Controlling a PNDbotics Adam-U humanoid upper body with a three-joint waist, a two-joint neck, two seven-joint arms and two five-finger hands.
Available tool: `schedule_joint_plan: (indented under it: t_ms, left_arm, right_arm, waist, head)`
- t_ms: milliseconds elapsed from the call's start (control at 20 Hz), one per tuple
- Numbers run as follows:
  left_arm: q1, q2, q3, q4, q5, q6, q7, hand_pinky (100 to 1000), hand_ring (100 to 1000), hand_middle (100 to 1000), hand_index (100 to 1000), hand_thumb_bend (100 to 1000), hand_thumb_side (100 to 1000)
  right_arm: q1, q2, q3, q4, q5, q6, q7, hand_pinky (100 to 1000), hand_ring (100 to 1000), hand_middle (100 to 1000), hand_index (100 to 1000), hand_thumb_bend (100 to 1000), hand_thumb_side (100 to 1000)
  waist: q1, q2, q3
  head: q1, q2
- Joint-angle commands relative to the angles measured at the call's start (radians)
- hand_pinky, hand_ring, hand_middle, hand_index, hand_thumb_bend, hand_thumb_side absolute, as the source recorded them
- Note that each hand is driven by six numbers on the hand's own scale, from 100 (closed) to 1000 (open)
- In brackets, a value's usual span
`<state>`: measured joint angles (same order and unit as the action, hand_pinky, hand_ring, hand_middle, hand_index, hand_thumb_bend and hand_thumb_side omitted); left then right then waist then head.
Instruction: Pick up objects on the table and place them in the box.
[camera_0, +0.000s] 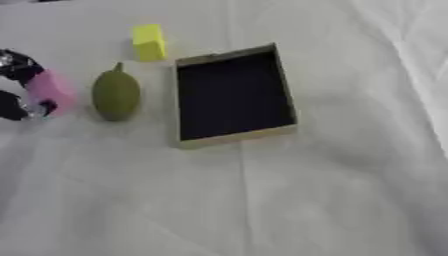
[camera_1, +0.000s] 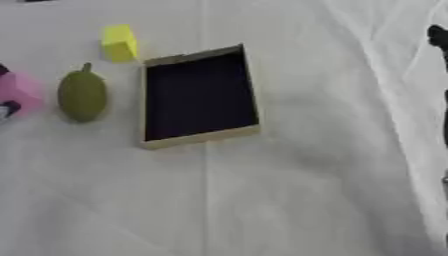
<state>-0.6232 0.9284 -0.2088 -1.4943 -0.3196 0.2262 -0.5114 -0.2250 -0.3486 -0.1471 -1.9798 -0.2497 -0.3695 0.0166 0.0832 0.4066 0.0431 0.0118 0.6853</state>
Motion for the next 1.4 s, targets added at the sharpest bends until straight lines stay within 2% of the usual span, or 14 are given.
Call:
schedule_joint_plan:
  t_ms: [50,300,600,800,850,900,1400]
  left_arm:
    - [-0.024,0.05,0.024,-0.051,0.02,0.004,-0.005,874,685,546,696,100,136]
    - [-0.073,0.032,0.008,-0.111,0.038,-0.002,-0.025,874,683,548,698,100,156]
    - [-0.193,-0.05,-0.045,-0.135,0.034,-0.011,-0.079,872,683,552,700,100,166]
    - [-0.261,-0.114,-0.075,-0.116,0.015,-0.023,-0.112,873,681,553,700,100,179]
    - [-0.277,-0.129,-0.081,-0.109,0.013,-0.025,-0.119,872,680,553,700,100,242]
    - [-0.291,-0.144,-0.086,-0.104,0.012,-0.028,-0.125,872,680,553,700,100,186]
    - [-0.409,-0.315,-0.145,-0.006,-0.051,-0.071,-0.173,857,677,557,702,100,236]
  right_arm:
    - [0.0,-0.027,-0.006,-0.02,-0.01,-0.004,-0.001,908,980,564,834,100,639]
    - [0.005,-0.032,-0.006,-0.02,-0.016,-0.006,0.0,908,979,565,834,100,638]
    - [0.003,-0.033,-0.004,-0.02,-0.023,-0.005,0.001,909,979,566,834,100,639]
    - [0.0,-0.034,-0.003,-0.02,-0.028,-0.004,0.002,909,978,566,834,100,639]
    - [-0.001,-0.034,-0.003,-0.02,-0.029,-0.004,0.002,909,978,566,834,100,642]
    - [-0.002,-0.033,-0.003,-0.02,-0.03,-0.003,0.003,909,978,566,834,100,640]
    - [-0.024,-0.026,-0.001,-0.02,-0.047,-0.003,0.004,910,977,567,833,100,641]
  waist:
    - [0.003,-0.045,0.004]
    - [0.003,-0.057,0.005]
    - [0.008,-0.064,-0.008]
    - [0.012,-0.066,-0.021]
    - [0.013,-0.066,-0.023]
    - [0.014,-0.066,-0.026]
    - [0.01,-0.057,-0.055]
  head:
    - [0.004,0.003]
    - [0.005,0.002]
    - [0.012,0.001]
    - [0.015,-0.003]
    - [0.015,-0.003]
    - [0.015,-0.004]
    - [0.028,-0.011]
